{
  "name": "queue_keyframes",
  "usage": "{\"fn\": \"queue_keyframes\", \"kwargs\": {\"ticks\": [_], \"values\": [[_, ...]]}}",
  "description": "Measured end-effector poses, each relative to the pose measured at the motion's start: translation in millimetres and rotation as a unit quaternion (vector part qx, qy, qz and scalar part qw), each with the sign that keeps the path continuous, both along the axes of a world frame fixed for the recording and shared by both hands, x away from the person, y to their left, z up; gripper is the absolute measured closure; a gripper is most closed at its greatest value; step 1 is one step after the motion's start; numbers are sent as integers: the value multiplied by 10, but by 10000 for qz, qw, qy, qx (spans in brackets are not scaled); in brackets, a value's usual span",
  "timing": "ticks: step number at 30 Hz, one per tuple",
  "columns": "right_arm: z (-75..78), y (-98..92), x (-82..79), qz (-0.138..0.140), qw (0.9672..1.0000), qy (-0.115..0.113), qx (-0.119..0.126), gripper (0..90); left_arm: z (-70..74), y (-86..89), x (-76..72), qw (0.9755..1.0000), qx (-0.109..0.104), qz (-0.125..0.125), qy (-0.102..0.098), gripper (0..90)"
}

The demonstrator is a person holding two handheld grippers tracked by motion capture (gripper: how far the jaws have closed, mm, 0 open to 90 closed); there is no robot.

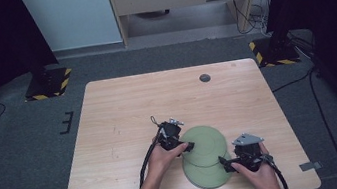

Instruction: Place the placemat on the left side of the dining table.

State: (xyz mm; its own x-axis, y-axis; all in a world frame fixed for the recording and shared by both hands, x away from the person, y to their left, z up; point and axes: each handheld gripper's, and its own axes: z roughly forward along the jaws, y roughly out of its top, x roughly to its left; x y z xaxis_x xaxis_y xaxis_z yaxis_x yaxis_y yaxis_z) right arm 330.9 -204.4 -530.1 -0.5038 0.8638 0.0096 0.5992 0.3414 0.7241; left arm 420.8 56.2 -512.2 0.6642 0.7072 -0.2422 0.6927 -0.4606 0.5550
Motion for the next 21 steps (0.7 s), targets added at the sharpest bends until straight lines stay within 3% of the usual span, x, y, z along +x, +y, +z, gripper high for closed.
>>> {"fn": "queue_keyframes", "kwargs": {"ticks": [7, 16, 21], "values": [[-9, -2, -18, -2, 10000, -56, -18, 13, 27, -38, -132, 9998, 146, -23, 133, 256], [-15, -2, -5, -43, 10000, 0, 33, 8, 2, -59, -128, 10000, 5, 51, 72, 219], [-16, -1, 1, -35, 10000, -2, 37, 8, 9, -46, -98, 9998, -58, 112, 123, 260]]}}
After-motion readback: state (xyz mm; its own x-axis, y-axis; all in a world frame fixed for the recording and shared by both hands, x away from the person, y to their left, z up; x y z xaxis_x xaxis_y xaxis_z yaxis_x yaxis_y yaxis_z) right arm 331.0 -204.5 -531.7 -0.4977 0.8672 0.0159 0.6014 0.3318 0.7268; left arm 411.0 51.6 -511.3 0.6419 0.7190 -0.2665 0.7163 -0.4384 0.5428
